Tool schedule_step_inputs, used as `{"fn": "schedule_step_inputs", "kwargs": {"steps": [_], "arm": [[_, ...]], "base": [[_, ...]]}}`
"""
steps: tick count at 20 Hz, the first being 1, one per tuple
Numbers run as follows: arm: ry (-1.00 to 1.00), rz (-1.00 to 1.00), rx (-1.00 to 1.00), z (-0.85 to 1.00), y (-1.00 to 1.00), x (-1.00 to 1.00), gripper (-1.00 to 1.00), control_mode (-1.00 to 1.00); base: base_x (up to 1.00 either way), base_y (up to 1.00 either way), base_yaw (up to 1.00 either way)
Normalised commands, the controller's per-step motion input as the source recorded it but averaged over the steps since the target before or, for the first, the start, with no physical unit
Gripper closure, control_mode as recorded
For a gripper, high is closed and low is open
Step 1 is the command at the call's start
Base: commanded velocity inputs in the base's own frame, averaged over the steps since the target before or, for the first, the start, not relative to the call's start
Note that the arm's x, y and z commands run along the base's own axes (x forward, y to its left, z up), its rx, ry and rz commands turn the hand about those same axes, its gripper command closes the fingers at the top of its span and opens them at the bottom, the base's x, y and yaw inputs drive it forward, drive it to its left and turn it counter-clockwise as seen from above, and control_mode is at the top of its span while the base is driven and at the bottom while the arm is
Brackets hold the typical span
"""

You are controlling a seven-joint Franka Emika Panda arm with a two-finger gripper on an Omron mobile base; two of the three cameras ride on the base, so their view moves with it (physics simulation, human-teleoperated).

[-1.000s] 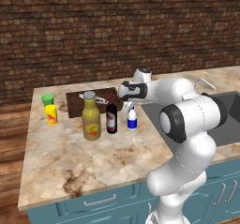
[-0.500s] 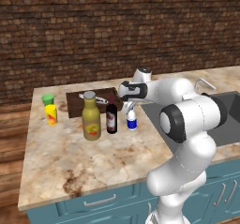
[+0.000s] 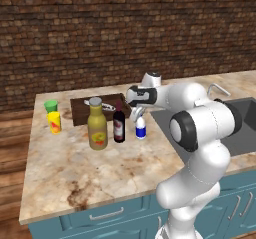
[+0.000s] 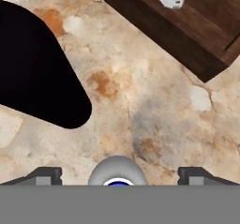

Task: Place the drinks on the dining counter in a tight cluster.

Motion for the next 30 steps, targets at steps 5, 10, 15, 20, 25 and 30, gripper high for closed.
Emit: {"fn": "schedule_step_inputs", "kwargs": {"steps": [5,10,15,20,25,30], "arm": [[0.0,0.0,0.0,0.26,0.0,-0.04,-1.0,-1.0],[0.0,0.0,0.0,0.22,-0.14,-0.23,-1.0,-1.0],[0.0,-0.1,0.0,0.17,-0.42,-0.45,-1.0,-1.0],[0.0,-0.19,0.0,0.11,-0.38,-0.61,-1.0,-1.0],[0.0,-0.29,0.0,0.0,-0.39,-0.66,-1.0,-1.0],[0.0,-0.36,0.0,0.16,-0.39,-0.7,-1.0,-1.0]], "base": [[0.0,0.0,0.0],[0.0,0.0,0.0],[0.0,0.0,0.0],[0.0,0.0,0.0],[0.0,0.0,0.0],[0.0,0.0,0.0]]}}
